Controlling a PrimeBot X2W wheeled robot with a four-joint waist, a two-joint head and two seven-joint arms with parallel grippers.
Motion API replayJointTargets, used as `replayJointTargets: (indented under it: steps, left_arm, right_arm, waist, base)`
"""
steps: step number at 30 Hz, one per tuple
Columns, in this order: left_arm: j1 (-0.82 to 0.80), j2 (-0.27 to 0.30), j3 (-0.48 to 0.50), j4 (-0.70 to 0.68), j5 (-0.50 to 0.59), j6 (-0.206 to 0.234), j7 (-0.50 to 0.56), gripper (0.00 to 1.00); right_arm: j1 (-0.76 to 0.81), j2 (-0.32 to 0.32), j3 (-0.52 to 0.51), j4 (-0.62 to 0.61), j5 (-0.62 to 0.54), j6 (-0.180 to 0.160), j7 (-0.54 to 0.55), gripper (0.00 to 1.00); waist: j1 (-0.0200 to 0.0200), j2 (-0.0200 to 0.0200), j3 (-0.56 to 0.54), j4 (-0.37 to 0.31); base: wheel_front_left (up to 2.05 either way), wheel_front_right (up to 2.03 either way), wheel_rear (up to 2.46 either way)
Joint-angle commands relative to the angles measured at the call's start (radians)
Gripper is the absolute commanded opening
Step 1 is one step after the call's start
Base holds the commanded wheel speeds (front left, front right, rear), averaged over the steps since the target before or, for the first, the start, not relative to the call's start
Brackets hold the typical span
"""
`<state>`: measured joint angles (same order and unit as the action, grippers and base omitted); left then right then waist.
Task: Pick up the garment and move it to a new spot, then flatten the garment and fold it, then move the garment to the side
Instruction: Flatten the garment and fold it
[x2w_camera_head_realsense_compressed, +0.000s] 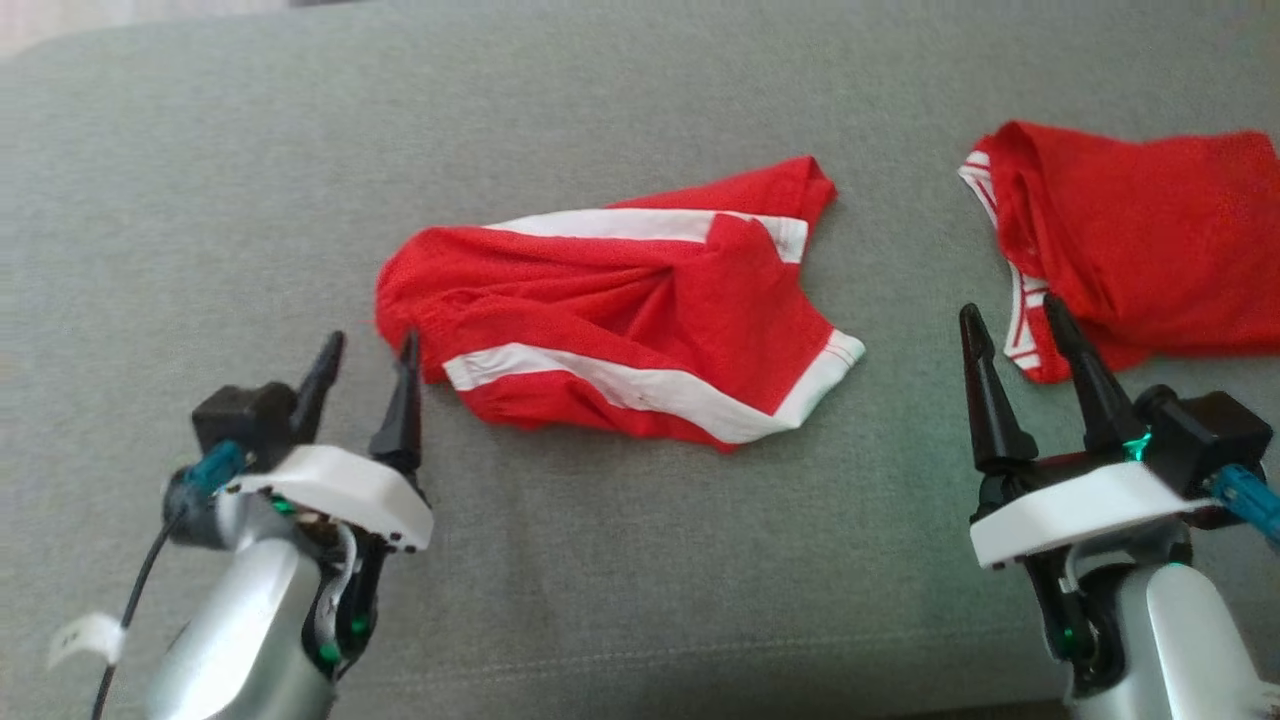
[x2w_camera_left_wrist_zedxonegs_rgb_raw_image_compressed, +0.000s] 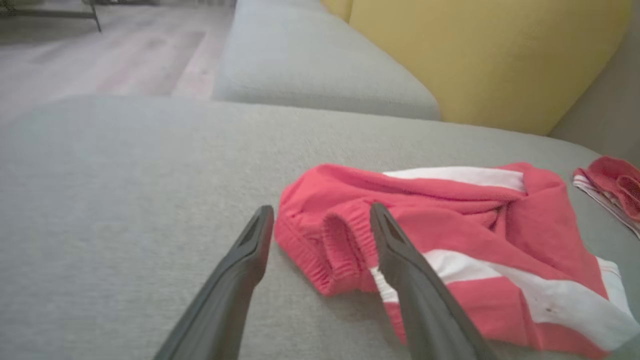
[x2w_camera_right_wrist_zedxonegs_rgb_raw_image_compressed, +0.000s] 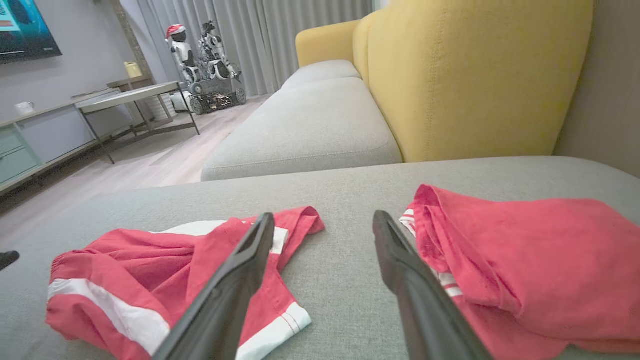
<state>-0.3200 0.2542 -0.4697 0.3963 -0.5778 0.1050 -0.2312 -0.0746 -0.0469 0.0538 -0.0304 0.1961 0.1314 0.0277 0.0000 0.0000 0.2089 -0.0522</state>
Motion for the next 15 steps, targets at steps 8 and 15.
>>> replayJointTargets:
  steps: [8, 15]
  left_arm:
    - [0.101, 0.068, 0.097, -0.273, 0.127, 0.121, -0.030, 1.00]
    - [0.220, 0.088, 0.109, -0.382, 0.169, 0.143, -0.030, 1.00]
  right_arm:
    - [-0.009, -0.003, 0.016, -0.043, -0.037, -0.001, 0.025, 1.00]
    - [0.025, -0.003, 0.008, -0.046, -0.046, -0.001, 0.046, 1.00]
  waist:
    - [0.0000, 0.0000, -0.071, 0.051]
    - [0.0000, 0.0000, -0.107, 0.061]
  base:
    - [0.00, 0.00, 0.00]
    - [0.00, 0.00, 0.00]
